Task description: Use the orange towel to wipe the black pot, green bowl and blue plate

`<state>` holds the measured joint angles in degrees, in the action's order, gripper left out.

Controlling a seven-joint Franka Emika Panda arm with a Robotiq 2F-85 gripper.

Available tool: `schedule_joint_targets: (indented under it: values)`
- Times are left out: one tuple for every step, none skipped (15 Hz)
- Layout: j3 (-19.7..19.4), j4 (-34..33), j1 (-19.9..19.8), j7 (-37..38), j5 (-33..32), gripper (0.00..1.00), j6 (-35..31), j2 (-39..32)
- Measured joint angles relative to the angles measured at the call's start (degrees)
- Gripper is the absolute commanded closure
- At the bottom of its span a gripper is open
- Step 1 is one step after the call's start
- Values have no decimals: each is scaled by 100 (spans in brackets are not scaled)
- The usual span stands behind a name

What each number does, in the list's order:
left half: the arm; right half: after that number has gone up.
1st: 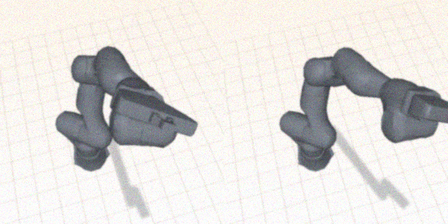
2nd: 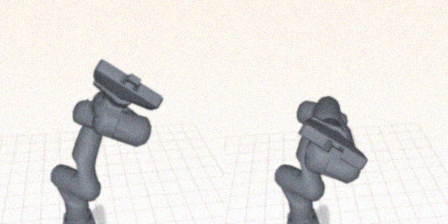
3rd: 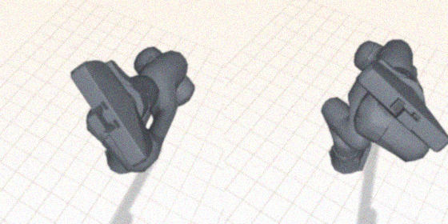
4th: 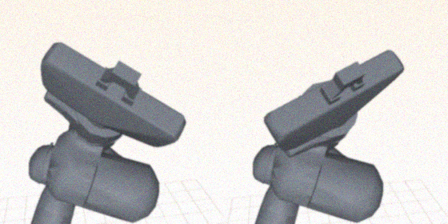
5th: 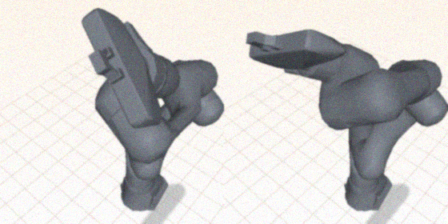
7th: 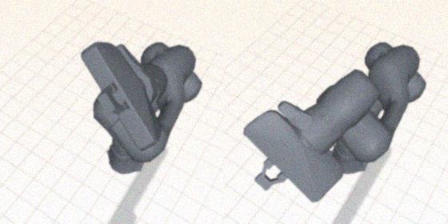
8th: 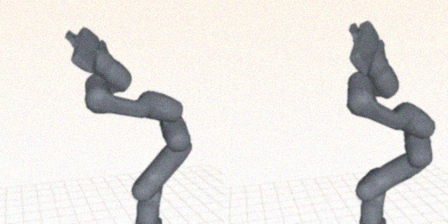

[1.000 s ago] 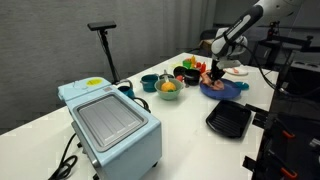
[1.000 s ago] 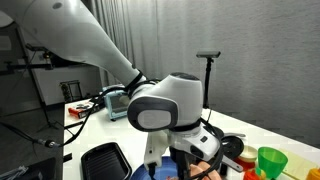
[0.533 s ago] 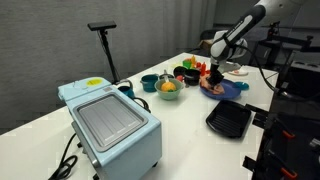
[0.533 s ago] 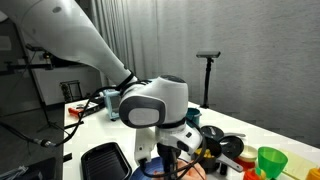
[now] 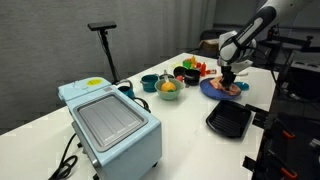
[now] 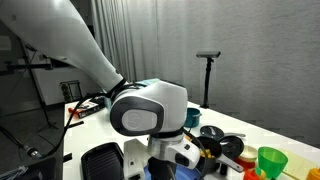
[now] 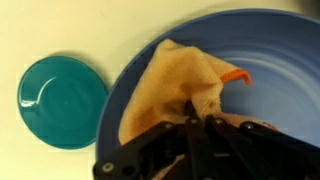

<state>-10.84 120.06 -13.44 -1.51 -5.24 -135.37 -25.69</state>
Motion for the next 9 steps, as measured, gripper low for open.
schedule_joint_targets:
  values:
    - [-80, -35, -28, 67, 59, 99, -42, -29]
    - [-98, -100, -99, 115, 240, 99, -53, -62]
    - [-94, -183, -173, 135, 482, 99, -53, -92]
    - [-79, -287, -238, 146, 747, 99, -54, -123]
    - [-55, -402, -291, 161, 999, 99, -68, -153]
    - [-24, -520, -326, 186, 1230, 99, -99, -183]
    - [13, -631, -338, 221, 1447, 99, -178, -218]
    - [65, -731, -338, 279, 1644, 99, -274, -255]
    - [133, -827, -338, 348, 1809, 99, -371, -300]
